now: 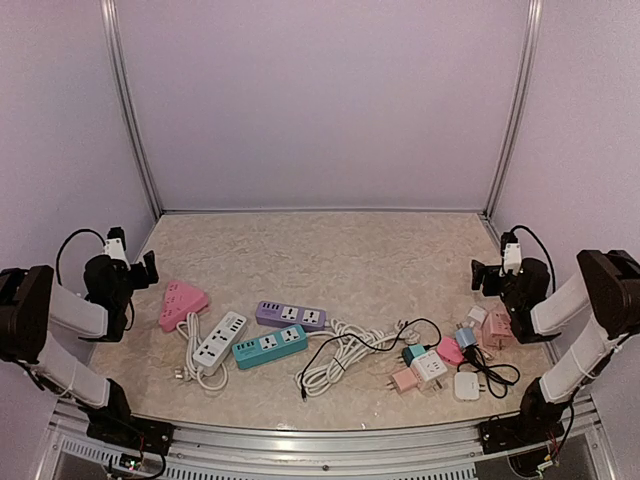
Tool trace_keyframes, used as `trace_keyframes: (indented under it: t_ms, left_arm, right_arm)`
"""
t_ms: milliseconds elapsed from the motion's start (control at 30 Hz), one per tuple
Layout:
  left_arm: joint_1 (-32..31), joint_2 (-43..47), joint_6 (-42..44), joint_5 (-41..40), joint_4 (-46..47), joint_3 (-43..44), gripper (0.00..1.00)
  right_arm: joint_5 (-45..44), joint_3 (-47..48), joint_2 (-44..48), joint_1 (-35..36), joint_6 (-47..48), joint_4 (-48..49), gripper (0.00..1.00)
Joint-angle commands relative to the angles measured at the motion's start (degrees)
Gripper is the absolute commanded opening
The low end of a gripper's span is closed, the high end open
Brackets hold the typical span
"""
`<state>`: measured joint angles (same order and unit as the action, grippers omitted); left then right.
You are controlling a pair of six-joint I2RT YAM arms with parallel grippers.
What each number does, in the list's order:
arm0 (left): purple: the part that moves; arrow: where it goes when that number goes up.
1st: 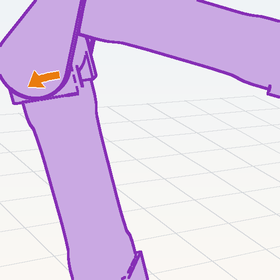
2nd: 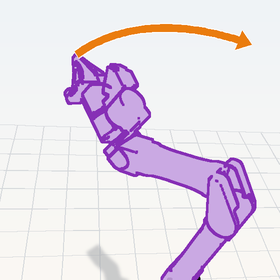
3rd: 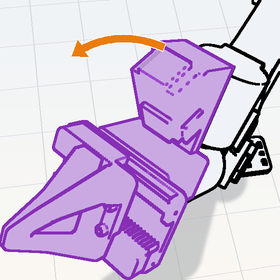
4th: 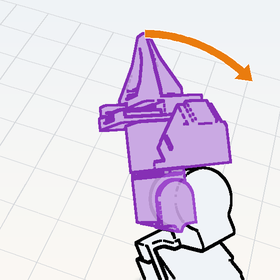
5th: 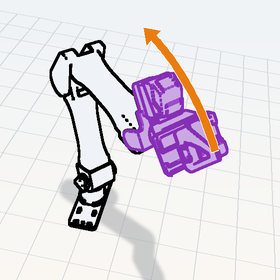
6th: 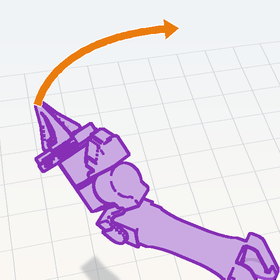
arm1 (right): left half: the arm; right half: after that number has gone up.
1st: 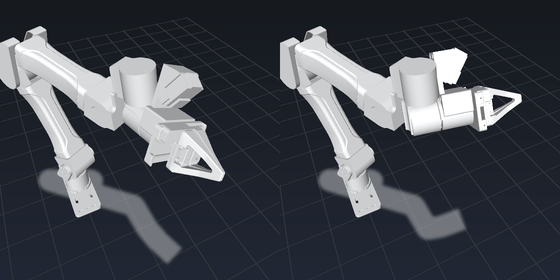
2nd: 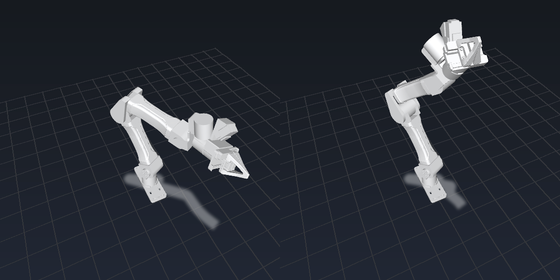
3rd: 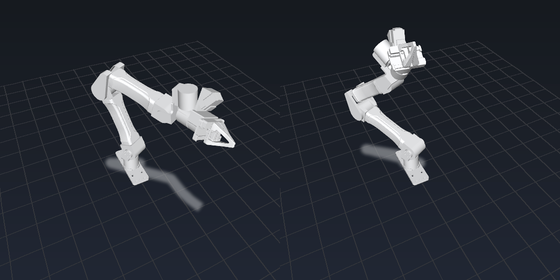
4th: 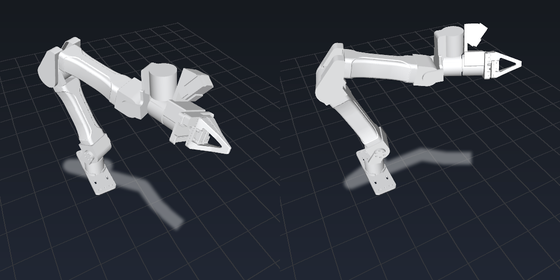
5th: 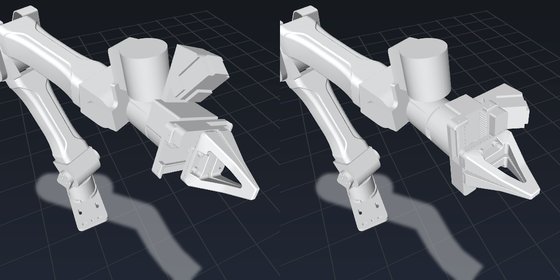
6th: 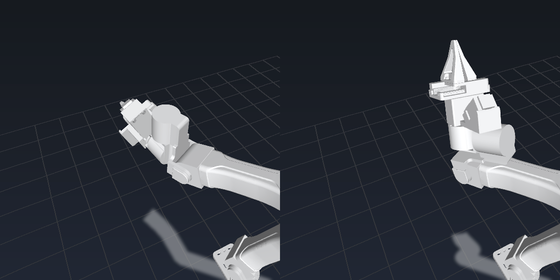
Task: Insert the plug
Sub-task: Move the socket to the center of the board.
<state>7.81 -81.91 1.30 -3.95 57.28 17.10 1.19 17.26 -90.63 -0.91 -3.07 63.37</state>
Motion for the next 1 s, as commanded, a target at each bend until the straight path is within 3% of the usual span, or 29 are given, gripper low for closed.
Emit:
trace_keyframes:
  t_ms: [0, 100, 133, 267, 333, 400, 433, 600, 733, 833, 967]
  left_arm:
    - [-0.09, 0.17, -0.38, -0.58, 1.04, 0.39, 0.99]
    - [-0.17, 0.09, -0.42, -0.51, 1.00, 0.39, 0.99]
    - [-0.09, 0.15, -0.38, -0.53, 1.00, 0.39, 0.99]
    - [-0.08, 0.29, -0.42, -0.49, 0.84, 0.39, 0.99]
    - [-0.04, 0.33, -0.38, -0.38, 0.82, 0.39, 0.99]
    - [-0.03, 0.64, -0.57, -1.06, -1.69, 1.79, 0.99]
    - [0.05, 1.83, -0.80, -1.72, -7.56, 5.05, 0.99]
    - [0.61, 2.77, 4.48, 7.61, -62.62, 37.48, 0.99]
    - [-3.02, -0.92, 12.92, 18.71, -93.02, 54.25, 0.99]
    - [-11.59, 0.02, 21.02, 17.96, -107.73, 55.19, 0.99]
    - [-22.36, 3.26, 26.82, 15.08, -112.36, 48.23, 0.99]
  right_arm:
    - [-0.75, 6.78, 4.43, 0.64, -0.99, -12.65, 1.00]
    - [-3.60, 17.16, 10.46, 0.28, -5.64, -32.43, 1.00]
    - [-0.66, 19.24, 12.47, -0.17, -7.85, -35.87, 1.00]
    - [12.83, 24.15, 15.97, -0.41, -13.71, -38.75, 1.00]
    - [20.29, 28.81, 15.55, 0.20, -16.74, -43.22, 1.00]
    - [22.32, 33.73, 14.36, 3.19, -17.56, -50.35, 1.00]
    - [21.42, 36.13, 13.89, 5.40, -16.86, -54.07, 1.00]
    - [11.07, 45.42, 9.39, 19.64, -11.60, -67.35, 1.00]
    - [4.26, 53.45, 1.52, 29.12, -8.45, -75.08, 1.00]
    - [0.95, 62.31, -6.73, 36.49, -3.56, -84.55, 1.00]
    - [-1.90, 76.63, -21.30, 45.62, 4.95, -97.54, 1.00]
